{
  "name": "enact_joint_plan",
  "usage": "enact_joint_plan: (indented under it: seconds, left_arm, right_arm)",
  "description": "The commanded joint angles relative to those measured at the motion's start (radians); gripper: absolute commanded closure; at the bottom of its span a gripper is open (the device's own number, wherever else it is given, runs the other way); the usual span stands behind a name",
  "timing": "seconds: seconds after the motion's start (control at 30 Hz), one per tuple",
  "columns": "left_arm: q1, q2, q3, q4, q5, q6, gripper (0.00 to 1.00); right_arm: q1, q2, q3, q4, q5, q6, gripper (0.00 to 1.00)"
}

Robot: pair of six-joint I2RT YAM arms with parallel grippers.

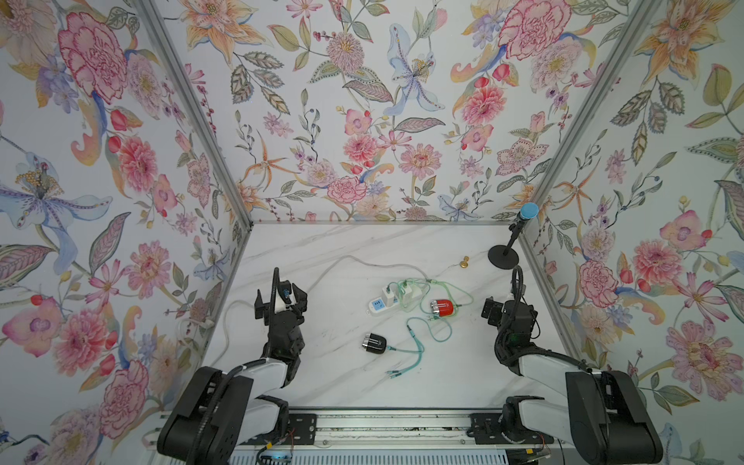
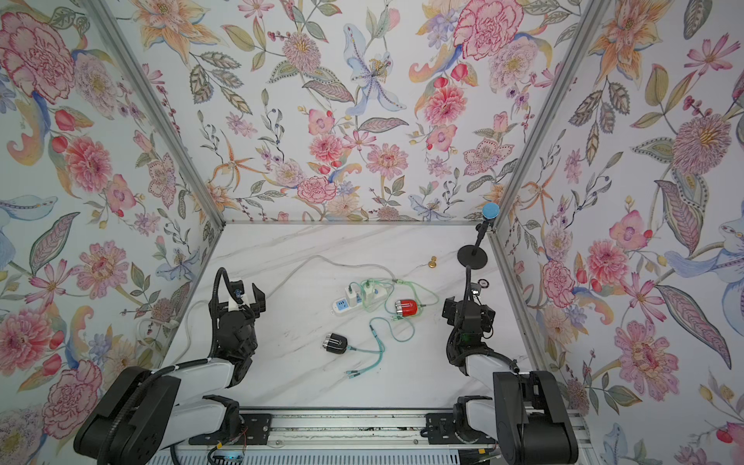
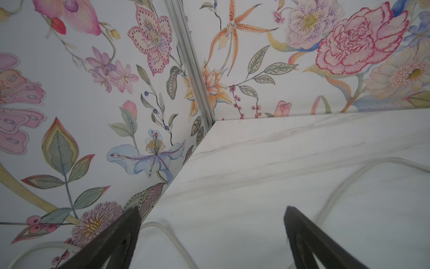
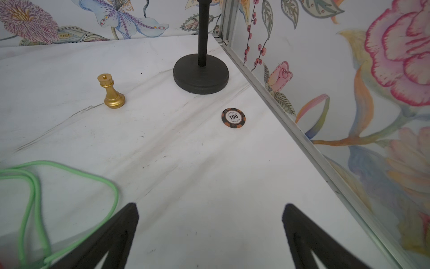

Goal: Charge the electric shaver
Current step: Reset both arms

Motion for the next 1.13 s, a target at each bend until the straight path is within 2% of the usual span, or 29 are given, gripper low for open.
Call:
enact_joint_plan:
  seconds: [0.0,0.1,0.17,0.23,0.37,0.43,0.53,0.6,0.77,0.9,1.1]
  left_arm:
    - [0.064,0.058,-0.002,0.160,0.216,-0.004,0.01]
    - [0.152,0.146,0.063,0.134,0.359,-0.057,0.01]
    - [0.194,0.227,0.050,0.233,0.444,-0.080,0.01]
    - [0.200,0.271,0.039,0.317,0.474,-0.080,0.01]
    - [0.208,0.270,0.002,0.331,0.487,-0.083,0.01]
    - [0.208,0.268,0.024,0.284,0.444,-0.095,0.01]
    - [0.205,0.268,0.024,0.283,0.447,-0.091,0.01]
    - [0.205,0.267,0.027,0.283,0.458,-0.088,0.01]
    - [0.205,0.267,0.027,0.266,0.472,-0.082,0.01]
    - [0.205,0.267,0.059,0.237,0.551,-0.053,0.01]
    - [0.205,0.268,0.054,0.249,0.550,-0.054,0.01]
  right_arm:
    - [-0.006,0.044,0.027,0.194,-0.102,-0.036,0.00]
    - [-0.008,0.101,0.049,0.246,-0.113,-0.057,0.00]
    - [-0.019,0.164,0.065,0.304,-0.131,-0.068,0.00]
    - [-0.016,0.222,0.083,0.321,-0.147,-0.077,0.00]
    - [-0.003,0.245,0.074,0.354,-0.148,-0.093,0.00]
    - [-0.001,0.256,0.063,0.384,-0.149,-0.094,0.00]
    - [0.005,0.305,0.021,0.525,-0.132,-0.105,0.00]
    - [0.008,0.280,0.035,0.450,-0.130,-0.097,0.00]
    - [0.005,0.293,0.031,0.479,-0.135,-0.099,0.00]
    - [0.005,0.292,0.032,0.478,-0.135,-0.100,0.00]
    - [-0.006,0.288,0.027,0.481,-0.133,-0.085,0.00]
